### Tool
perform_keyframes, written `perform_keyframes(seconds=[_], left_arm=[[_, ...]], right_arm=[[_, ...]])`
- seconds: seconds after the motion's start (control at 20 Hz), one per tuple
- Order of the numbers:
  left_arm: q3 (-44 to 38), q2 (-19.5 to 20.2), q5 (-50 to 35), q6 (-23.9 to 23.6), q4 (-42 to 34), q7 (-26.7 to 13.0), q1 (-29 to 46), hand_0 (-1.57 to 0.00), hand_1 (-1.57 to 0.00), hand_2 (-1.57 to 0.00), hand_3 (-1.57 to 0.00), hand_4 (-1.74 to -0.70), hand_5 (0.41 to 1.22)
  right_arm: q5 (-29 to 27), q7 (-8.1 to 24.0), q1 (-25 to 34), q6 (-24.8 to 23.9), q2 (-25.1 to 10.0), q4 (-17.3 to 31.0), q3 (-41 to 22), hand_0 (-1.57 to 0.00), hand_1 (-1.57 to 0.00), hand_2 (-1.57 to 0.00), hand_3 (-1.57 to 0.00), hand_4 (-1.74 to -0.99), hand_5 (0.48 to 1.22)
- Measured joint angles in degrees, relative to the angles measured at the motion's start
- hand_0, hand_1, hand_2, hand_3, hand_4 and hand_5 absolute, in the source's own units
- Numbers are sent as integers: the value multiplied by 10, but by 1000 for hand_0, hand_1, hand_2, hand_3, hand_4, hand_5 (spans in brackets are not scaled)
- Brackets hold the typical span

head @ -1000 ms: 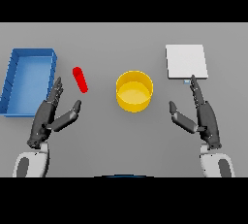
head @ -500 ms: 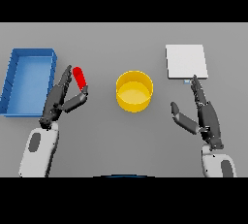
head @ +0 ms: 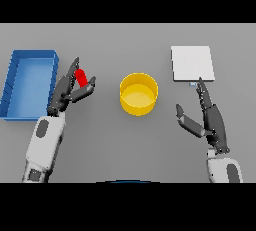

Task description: Pick up the red beaker and tilt it to pour out 1 green nut into yellow bowl. Pick up the yellow bowl and place it on the metallic measuring scale.

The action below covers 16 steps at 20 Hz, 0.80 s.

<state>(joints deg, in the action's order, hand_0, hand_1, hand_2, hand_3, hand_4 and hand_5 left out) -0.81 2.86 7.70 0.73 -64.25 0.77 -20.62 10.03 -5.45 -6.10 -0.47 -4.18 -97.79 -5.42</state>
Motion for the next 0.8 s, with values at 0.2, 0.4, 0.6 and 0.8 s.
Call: perform_keyframes(seconds=[0.2, 0.4, 0.6, 0.8], left_arm=[[0, -3, 6, -3, 22, 2, -30, 1, 1, 1, 1, -1322, 710], [-9, -5, 4, -4, 59, 35, -47, 1, 1, -30, -3, -1389, 752], [-28, -25, -9, -27, 83, 38, -62, -681, -701, -715, -706, -1441, 949], [-21, -30, 24, -61, 95, 89, -64, -1206, -1214, -1220, -1217, -1445, 1109]], right_arm=[[-5, 0, -3, -1, -2, -6, 5, 1, 1, 1, 1, -1315, 682], [-10, 11, 4, 1, -7, -6, 10, 1, 1, 1, 1, -1295, 683], [-1, 5, 3, -1, -1, -4, 2, 1, 1, 1, 1, -1285, 683], [-6, 5, 2, 1, -5, -5, 7, 1, 1, 1, 1, -1291, 684]])
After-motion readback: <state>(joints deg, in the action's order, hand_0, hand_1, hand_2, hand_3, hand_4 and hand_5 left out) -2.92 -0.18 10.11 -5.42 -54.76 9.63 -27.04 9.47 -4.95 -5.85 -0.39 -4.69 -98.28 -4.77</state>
